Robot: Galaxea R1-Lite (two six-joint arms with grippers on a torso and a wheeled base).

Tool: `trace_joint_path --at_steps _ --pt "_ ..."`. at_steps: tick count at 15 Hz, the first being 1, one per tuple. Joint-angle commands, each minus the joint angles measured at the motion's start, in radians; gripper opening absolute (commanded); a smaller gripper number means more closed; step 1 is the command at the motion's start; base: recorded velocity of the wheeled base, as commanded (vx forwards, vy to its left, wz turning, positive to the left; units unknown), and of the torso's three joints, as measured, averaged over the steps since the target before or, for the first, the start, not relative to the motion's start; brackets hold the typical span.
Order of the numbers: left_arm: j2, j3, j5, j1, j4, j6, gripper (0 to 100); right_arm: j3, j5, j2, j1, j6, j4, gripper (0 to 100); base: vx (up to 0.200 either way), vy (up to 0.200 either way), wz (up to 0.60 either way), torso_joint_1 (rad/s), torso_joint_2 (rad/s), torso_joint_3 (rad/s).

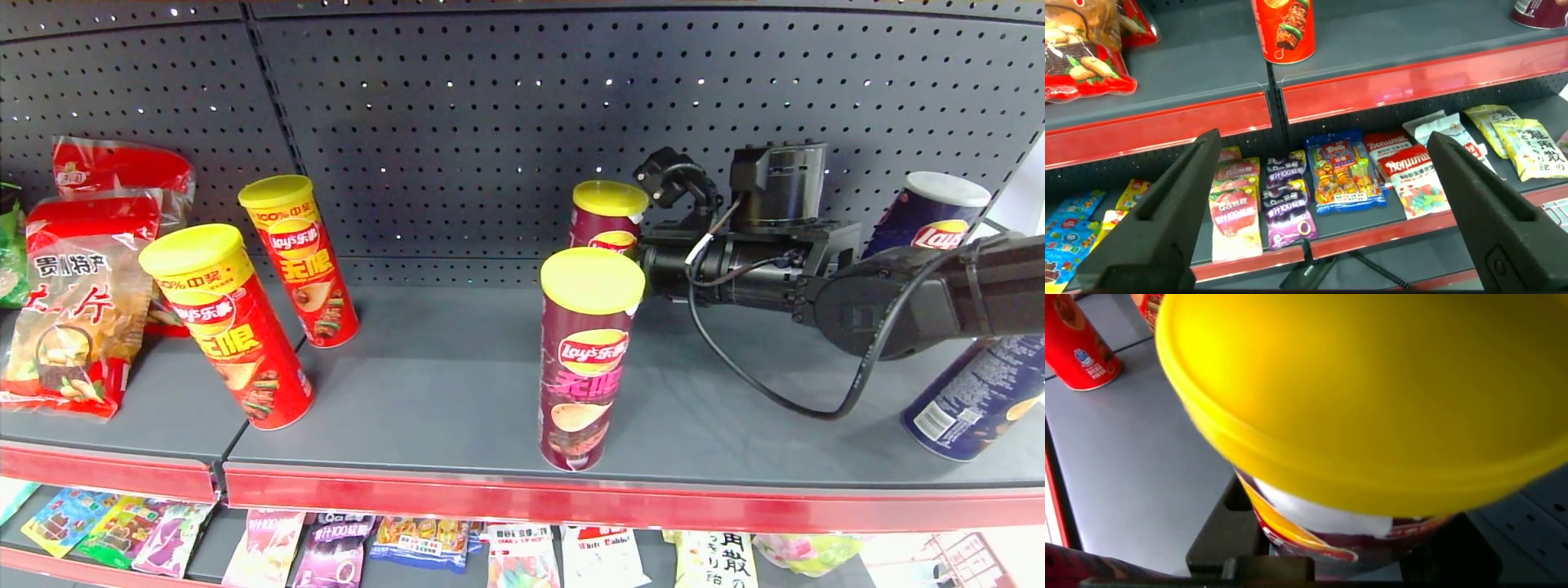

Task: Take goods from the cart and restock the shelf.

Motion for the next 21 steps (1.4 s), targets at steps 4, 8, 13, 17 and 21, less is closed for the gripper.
trace_joint_path --at_steps 4,8,13,17,21 --pt "0.001 0.0 0.0 0.0 0.0 0.0 100 0.008 -0.001 -0.005 0.009 0.003 -0.003 100 0.0 0.0 0.0 0.0 0.0 0.0" --pt "0.001 0.0 0.0 0.0 0.0 0.0 100 0.033 -0.035 -0.033 0.004 0.003 -0.003 100 0.0 0.0 0.0 0.0 0.0 0.0" --pt "0.001 0.0 -0.003 0.0 0.0 0.0 100 0.132 -0.066 -0.115 -0.028 0.005 -0.003 100 0.0 0.0 0.0 0.0 0.0 0.0" --pt "0.001 0.0 -0.004 0.0 0.0 0.0 100 0.203 -0.066 -0.183 -0.052 0.005 -0.003 100 0.0 0.0 0.0 0.0 0.0 0.0" --pt "0.001 0.0 -0.009 0.0 0.0 -0.002 100 0.281 -0.124 -0.244 -0.085 0.006 -0.003 100 0.0 0.0 0.0 0.0 0.0 0.0"
